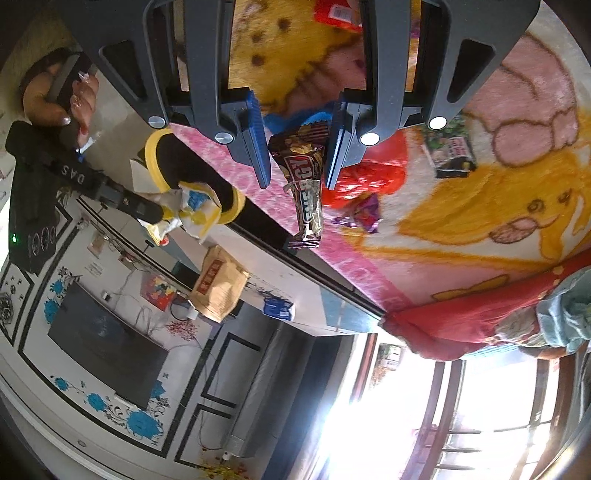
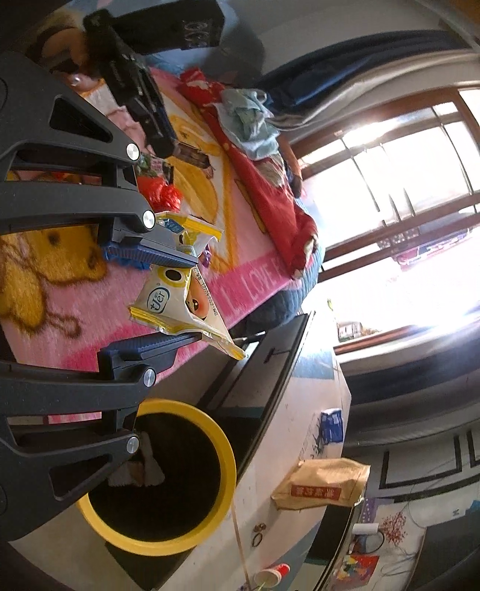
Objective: Collect trash
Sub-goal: 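Carry the chocolate bar and yellow-white snack bag with both tools over the yellow bin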
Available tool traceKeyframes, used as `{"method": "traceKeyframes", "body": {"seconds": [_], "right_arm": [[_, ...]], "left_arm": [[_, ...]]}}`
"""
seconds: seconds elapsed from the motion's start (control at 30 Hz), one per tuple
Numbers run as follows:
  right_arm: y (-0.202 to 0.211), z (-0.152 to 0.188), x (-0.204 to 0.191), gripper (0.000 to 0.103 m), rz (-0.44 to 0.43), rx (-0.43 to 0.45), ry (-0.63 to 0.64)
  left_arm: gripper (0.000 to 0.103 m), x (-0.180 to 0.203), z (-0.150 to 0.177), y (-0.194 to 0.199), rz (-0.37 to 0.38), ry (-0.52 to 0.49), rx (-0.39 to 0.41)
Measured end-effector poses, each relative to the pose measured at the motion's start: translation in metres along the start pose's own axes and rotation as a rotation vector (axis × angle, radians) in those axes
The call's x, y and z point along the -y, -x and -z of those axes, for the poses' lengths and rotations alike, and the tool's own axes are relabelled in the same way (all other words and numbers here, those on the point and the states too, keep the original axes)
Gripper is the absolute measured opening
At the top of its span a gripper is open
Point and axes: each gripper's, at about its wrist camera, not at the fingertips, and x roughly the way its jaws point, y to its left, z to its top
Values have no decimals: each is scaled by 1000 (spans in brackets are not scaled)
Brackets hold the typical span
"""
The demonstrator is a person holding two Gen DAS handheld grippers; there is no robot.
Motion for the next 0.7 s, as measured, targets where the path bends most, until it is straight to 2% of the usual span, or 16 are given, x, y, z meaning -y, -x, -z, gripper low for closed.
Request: {"method": "traceKeyframes", "body": {"seconds": [0.7], "right_arm": [[15, -17, 52, 27, 114, 61, -90]], "left_arm": [[28, 51, -3, -30, 83, -72, -29]]}}
